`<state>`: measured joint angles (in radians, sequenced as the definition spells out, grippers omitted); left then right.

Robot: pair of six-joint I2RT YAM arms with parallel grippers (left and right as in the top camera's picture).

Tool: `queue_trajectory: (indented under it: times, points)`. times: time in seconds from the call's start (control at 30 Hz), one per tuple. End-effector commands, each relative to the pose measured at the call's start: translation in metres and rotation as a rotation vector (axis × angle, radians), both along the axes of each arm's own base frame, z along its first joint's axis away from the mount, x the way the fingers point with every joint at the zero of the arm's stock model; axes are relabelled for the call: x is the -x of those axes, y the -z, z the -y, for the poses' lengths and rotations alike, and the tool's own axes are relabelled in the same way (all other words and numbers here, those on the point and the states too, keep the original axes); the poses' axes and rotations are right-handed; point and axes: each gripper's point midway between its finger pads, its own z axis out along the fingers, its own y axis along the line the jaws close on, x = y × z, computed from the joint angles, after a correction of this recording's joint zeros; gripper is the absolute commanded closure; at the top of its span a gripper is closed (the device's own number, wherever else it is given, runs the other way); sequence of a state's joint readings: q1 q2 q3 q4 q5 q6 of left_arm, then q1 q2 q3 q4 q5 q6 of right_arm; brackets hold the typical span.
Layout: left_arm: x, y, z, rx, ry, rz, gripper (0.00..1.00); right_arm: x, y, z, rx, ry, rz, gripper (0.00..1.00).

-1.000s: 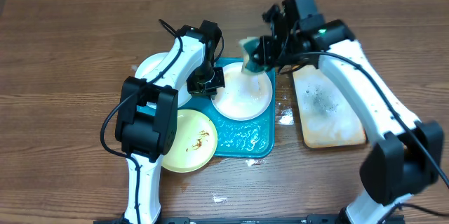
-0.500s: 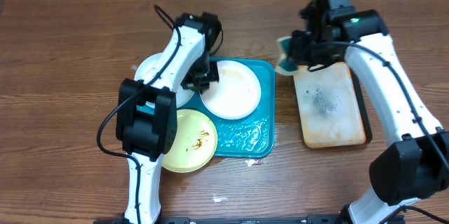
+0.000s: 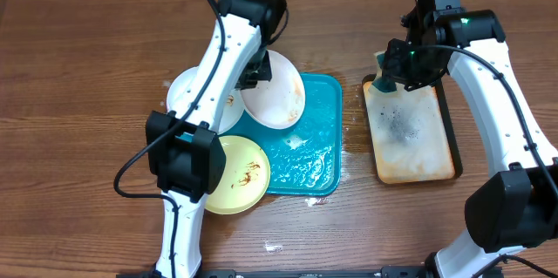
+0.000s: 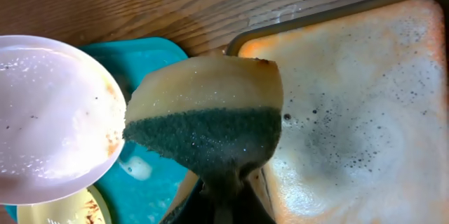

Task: Clean dirty plates on tray and stack at the side
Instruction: 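Return the sponge to the baking tray with the right gripper, then lift the pink plate upright with the left gripper above the tray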

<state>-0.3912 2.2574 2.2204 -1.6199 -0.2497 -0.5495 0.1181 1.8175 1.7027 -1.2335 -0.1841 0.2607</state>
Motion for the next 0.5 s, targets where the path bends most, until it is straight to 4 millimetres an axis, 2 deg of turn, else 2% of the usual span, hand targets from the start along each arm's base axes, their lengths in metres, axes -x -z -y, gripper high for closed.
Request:
queue_trajectory:
  times: [0.0, 0.27, 0.4, 0.47]
  points:
    - [-0.005, -0.016, 0.003, -0.037, 0.004, 0.069, 0.96, -0.004, -0.009, 0.002, 0.010, 0.001, 0.026, 0.96]
    - [-0.001, -0.033, -0.016, -0.253, 0.019, 0.125, 0.96, 0.002, -0.006, 0.003, 0.013, 0.002, 0.000, 0.96]
    - [0.000, -0.042, -0.012, -0.267, 0.039, 0.154, 0.96, 0.005, -0.005, 0.003, 0.016, 0.002, -0.012, 0.96]
    - [-0.002, -0.052, -0.014, -0.294, 0.036, 0.196, 0.96, 0.007, -0.004, 0.006, 0.030, 0.006, -0.020, 0.96]
